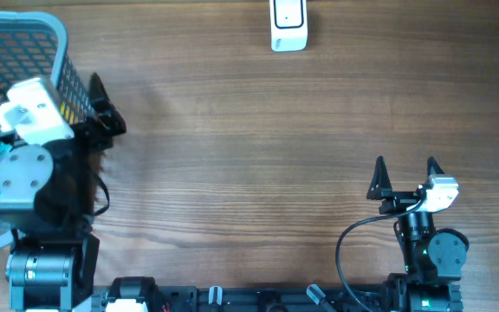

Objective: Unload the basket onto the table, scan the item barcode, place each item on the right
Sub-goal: 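Reach the left gripper into the grey basket toward the bottle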

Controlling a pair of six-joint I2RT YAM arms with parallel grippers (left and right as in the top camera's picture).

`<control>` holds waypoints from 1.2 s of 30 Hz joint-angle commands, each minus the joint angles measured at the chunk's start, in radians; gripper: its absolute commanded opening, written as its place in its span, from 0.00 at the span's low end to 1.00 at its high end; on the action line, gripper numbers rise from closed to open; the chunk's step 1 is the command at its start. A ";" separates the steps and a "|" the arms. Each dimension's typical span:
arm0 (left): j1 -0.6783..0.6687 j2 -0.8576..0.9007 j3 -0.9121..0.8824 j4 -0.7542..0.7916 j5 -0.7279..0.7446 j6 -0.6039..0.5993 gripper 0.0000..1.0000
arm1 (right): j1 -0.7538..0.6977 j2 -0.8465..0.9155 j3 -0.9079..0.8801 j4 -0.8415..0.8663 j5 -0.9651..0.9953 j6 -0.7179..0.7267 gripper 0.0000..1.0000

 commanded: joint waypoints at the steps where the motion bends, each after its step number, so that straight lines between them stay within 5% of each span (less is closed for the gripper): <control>1: 0.013 0.008 0.043 0.025 -0.132 -0.078 1.00 | -0.002 -0.005 -0.010 0.002 0.014 -0.018 1.00; 7: 0.107 0.092 0.153 -0.005 -0.242 -0.123 1.00 | -0.002 -0.005 -0.010 0.002 0.014 -0.018 1.00; 12: 0.266 0.232 0.333 -0.103 -0.234 -0.283 1.00 | -0.002 -0.005 -0.010 0.002 0.014 -0.018 1.00; 21: 0.541 0.597 0.603 -0.259 0.155 -0.459 1.00 | -0.002 -0.005 -0.010 0.002 0.014 -0.018 1.00; 36: 0.591 0.975 0.650 -0.340 0.431 -0.513 1.00 | -0.002 -0.005 -0.010 0.002 0.014 -0.018 1.00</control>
